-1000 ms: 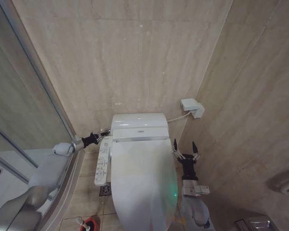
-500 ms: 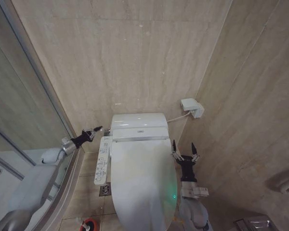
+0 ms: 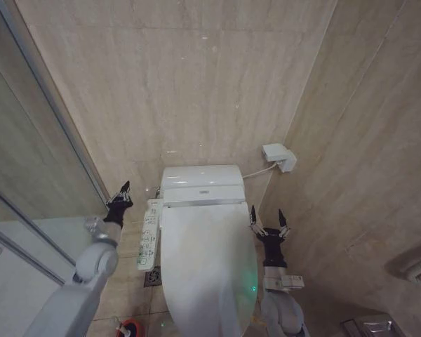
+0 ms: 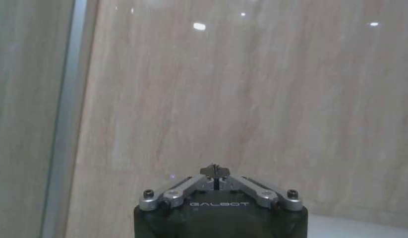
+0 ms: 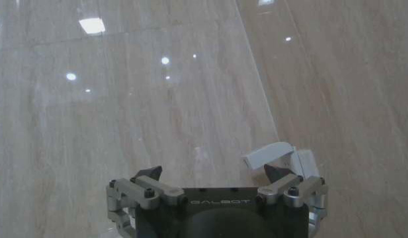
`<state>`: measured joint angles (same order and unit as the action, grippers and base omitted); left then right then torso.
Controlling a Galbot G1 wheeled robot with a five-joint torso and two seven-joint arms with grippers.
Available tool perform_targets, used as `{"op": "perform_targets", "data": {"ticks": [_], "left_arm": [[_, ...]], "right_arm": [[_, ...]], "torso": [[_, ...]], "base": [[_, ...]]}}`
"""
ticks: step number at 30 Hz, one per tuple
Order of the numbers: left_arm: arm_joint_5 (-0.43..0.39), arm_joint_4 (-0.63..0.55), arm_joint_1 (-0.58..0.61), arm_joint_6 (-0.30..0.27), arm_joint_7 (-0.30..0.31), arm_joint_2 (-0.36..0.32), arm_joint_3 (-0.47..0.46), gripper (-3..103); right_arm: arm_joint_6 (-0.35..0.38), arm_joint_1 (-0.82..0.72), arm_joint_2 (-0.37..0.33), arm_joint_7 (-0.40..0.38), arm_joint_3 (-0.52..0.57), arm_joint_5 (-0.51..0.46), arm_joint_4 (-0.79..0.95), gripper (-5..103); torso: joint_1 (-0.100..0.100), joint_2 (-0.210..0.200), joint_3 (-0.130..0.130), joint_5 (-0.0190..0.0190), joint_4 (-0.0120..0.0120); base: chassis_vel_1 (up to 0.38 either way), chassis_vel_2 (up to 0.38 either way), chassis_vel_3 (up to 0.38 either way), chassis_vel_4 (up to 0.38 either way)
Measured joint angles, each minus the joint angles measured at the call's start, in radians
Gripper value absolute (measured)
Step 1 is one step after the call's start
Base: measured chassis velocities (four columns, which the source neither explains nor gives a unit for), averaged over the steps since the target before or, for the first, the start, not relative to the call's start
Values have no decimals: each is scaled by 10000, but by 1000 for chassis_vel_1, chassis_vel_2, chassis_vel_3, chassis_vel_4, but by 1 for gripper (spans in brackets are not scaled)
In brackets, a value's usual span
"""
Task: Open the toilet lid, clean the toilet bowl with a toilet brush, close the toilet lid, and flush.
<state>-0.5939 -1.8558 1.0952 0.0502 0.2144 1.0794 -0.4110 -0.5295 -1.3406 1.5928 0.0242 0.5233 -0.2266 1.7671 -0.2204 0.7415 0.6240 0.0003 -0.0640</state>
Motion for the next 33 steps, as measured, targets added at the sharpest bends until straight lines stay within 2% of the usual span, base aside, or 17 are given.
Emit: {"op": "perform_targets", "data": {"ticks": [1,3,5,6,8,15,16,19,23,24,29,30,33], "left_arm": [[166,-744,643,-64,77,5,-270,0],[256,-1040,907,-75,88,15,-413,0],[487,-2108,1740,-116,77,56,-882,0],[487,-2108,1740,-116,77,56,-882,0],[732,-2957,2495,-194,-4,81,-1265,1],[1272,-4042,3852,-28,-72,573,-1959,1],[1399,-4146,4090,-97,-42,764,-2025,28],[1531,-4319,4517,-218,131,1156,-2066,28],[1725,-4510,5121,-57,187,1539,-1980,28],[1783,-4588,5241,-13,178,1614,-1946,55],[2121,-4727,5503,230,54,1855,-1820,55],[2163,-4727,5532,273,18,1898,-1754,82],[2211,-4708,5546,304,-28,1959,-1672,82]], "right_arm": [[-1,-48,-27,0,-2,1,32,100],[-5,-76,-41,0,-2,1,52,100],[-31,-215,-56,1,3,7,168,100],[-31,-215,-56,1,3,7,168,100],[-75,-349,-43,0,18,29,287,100],[-130,-583,-20,13,-78,147,577,100],[-136,-618,-18,17,-101,171,638,100],[-162,-656,-28,27,-119,186,681,100],[-254,-709,-52,30,-116,189,667,100],[-280,-742,-62,32,-114,189,664,100],[-310,-857,-96,19,-86,184,739,100],[-314,-877,-99,4,-76,181,757,100],[-326,-908,-104,-21,-61,167,777,100]], "torso": [[0,0,0,-1,1],[1,0,0,-1,5],[1,0,-1,-1,0],[1,0,-1,-1,0],[0,0,0,-3,-4],[0,0,0,-3,-2],[0,0,0,-2,-1],[0,0,0,-3,-2],[0,0,1,-3,0],[0,0,1,-2,-1],[0,0,1,-2,-2],[0,0,1,-2,-2],[-1,0,1,-1,-2]], "base": [[0,0,0,0],[0,0,0,0],[0,0,0,0],[0,0,0,0],[0,0,0,0],[0,0,0,0],[0,0,0,0],[0,0,0,0],[0,0,0,0],[0,0,0,0],[0,0,0,0],[0,0,0,0],[0,0,0,0]]}}
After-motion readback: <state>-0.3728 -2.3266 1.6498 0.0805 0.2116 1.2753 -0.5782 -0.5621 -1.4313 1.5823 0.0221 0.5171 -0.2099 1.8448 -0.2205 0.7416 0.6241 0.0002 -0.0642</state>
